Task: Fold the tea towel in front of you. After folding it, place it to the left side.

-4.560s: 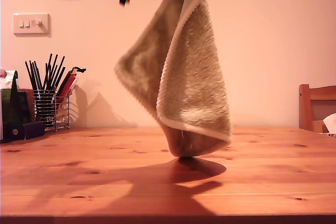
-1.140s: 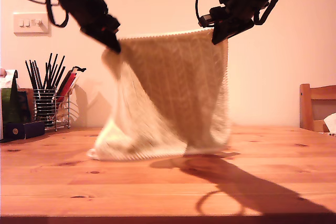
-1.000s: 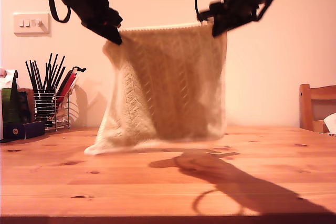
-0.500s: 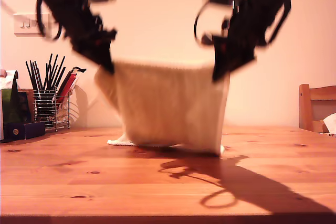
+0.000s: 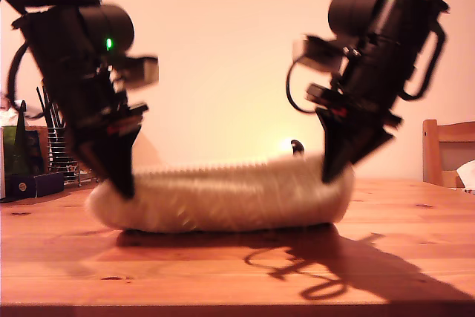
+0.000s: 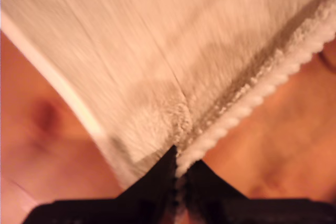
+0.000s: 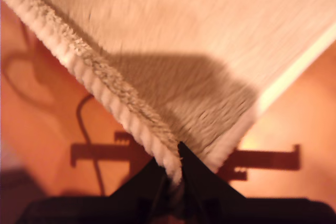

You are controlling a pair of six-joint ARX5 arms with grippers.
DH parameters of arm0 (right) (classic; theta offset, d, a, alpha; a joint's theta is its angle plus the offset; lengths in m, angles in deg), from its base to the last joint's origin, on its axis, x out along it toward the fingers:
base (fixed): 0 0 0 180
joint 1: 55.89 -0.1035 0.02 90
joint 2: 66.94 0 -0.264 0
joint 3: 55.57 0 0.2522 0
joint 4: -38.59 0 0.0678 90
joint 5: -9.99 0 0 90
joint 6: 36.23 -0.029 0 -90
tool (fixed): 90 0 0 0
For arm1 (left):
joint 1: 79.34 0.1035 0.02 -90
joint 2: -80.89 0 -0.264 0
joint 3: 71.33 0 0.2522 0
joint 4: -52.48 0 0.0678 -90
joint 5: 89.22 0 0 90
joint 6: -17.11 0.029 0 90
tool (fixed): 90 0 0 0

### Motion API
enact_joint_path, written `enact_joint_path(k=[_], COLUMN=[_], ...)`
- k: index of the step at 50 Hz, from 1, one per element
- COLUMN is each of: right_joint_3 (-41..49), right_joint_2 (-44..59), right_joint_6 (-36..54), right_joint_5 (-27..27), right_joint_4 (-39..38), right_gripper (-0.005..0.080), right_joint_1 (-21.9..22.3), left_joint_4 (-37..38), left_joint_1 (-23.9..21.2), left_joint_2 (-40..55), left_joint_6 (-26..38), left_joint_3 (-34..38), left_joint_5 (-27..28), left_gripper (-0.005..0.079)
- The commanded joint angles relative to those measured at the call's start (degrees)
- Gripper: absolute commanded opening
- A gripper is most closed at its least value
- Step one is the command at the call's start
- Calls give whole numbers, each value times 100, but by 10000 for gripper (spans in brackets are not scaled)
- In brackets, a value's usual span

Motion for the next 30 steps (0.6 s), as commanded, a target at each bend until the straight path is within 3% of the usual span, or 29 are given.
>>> enact_joint_path(k=[1,15,30], right_joint_3=[269,426,420], right_joint_2=[-22,-83,-83], right_joint_6=[2,175,481], right_joint_5=[-122,-28,411], right_joint_4=[262,1038,2343], right_gripper=[-13,-13,-13], right_joint_1=[61,-142,-142], left_joint_4=[356,1626,2682], left_joint_1=[87,-188,-205], left_joint_2=[149,57,57], left_joint_6=[-55,-313,-330], left_joint_3=[129,129,127], left_joint_5=[-190,28,748], left_gripper=[-21,-21,-21])
